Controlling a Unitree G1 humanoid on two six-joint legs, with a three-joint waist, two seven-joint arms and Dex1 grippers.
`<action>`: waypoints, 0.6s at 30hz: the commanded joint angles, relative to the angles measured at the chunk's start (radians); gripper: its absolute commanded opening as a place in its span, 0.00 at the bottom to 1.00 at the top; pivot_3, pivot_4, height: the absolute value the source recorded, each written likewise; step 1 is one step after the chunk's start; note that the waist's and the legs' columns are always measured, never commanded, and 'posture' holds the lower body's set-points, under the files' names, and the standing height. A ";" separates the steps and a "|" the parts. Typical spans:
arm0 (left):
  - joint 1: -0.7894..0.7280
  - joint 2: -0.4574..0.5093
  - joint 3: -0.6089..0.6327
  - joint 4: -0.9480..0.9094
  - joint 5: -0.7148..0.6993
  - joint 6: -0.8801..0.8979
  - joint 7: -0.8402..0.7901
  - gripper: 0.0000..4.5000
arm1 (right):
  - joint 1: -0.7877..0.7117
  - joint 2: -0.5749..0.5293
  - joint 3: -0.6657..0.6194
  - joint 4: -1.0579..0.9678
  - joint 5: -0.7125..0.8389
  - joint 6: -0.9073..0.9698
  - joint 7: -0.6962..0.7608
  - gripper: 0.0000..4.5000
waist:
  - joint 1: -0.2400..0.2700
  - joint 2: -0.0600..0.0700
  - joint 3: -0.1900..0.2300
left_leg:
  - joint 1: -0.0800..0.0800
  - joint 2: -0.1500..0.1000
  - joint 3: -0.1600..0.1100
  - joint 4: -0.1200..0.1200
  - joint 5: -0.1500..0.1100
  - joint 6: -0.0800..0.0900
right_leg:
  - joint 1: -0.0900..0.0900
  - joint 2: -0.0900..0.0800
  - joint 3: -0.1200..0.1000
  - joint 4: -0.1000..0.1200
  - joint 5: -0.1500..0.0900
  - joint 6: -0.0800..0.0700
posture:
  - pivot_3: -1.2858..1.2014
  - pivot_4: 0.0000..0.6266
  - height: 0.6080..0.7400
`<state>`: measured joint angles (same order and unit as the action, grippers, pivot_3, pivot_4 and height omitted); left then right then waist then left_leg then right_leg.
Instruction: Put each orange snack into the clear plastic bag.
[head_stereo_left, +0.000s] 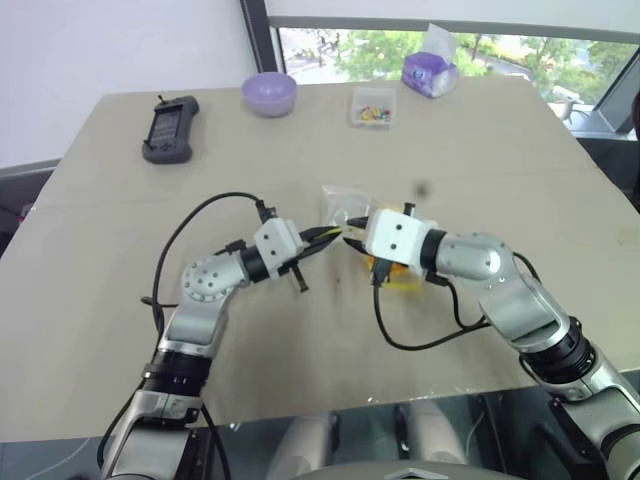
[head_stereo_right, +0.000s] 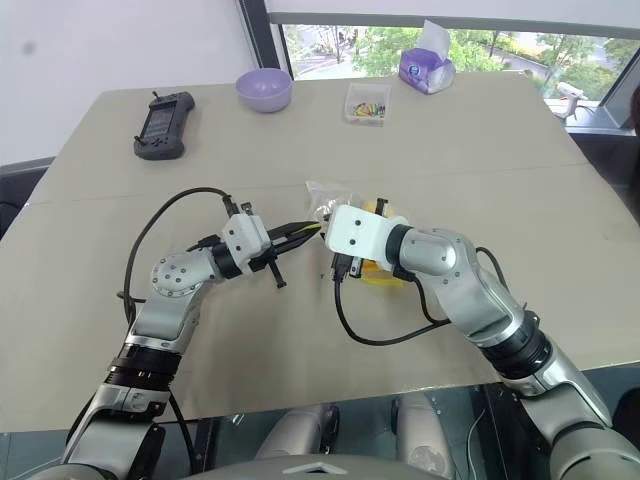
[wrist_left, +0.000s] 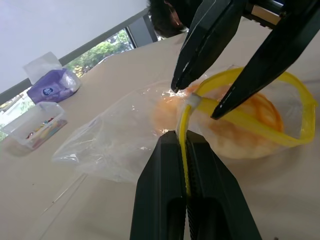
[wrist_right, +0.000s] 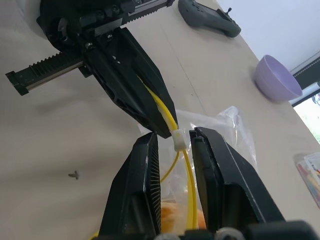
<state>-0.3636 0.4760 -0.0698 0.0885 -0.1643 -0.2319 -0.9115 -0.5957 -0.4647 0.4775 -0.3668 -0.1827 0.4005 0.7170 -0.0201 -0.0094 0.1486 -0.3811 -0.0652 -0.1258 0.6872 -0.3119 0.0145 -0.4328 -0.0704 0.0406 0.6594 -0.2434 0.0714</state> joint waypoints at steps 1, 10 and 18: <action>-0.003 0.007 0.011 -0.051 -0.021 0.001 0.006 0.00 | -0.020 0.010 -0.004 0.005 -0.020 -0.035 0.001 0.25 | 0.000 0.000 0.000 | 0.000 0.000 0.000 0.000 0.000 0.000 | 0.000 0.000 0.000 0.000 0.000 0.000 | 0.52 0.24 1.00; -0.001 0.009 0.012 -0.067 -0.023 0.013 0.007 0.00 | -0.028 0.025 -0.008 0.036 -0.050 -0.065 0.006 0.03 | 0.000 0.000 0.000 | 0.000 0.000 0.000 0.000 0.000 0.000 | 0.000 0.000 0.000 0.000 0.000 0.000 | 0.52 0.24 1.00; -0.042 -0.022 0.058 -0.111 -0.152 0.164 0.032 0.00 | -0.041 0.011 -0.052 0.023 -0.044 -0.050 0.024 0.03 | 0.000 0.000 0.000 | 0.000 0.000 0.000 0.000 0.000 0.000 | 0.000 0.000 0.000 0.000 0.000 0.000 | 0.52 0.24 1.00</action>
<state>-0.3660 0.4633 -0.0577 0.0488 -0.2356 -0.1213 -0.9064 -0.6072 -0.4467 0.4666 -0.3112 -0.2310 0.3468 0.7336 -0.0203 -0.0093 0.1487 -0.3813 -0.0653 -0.1258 0.6876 -0.3119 0.0146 -0.4329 -0.0704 0.0407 0.6596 -0.2434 0.0715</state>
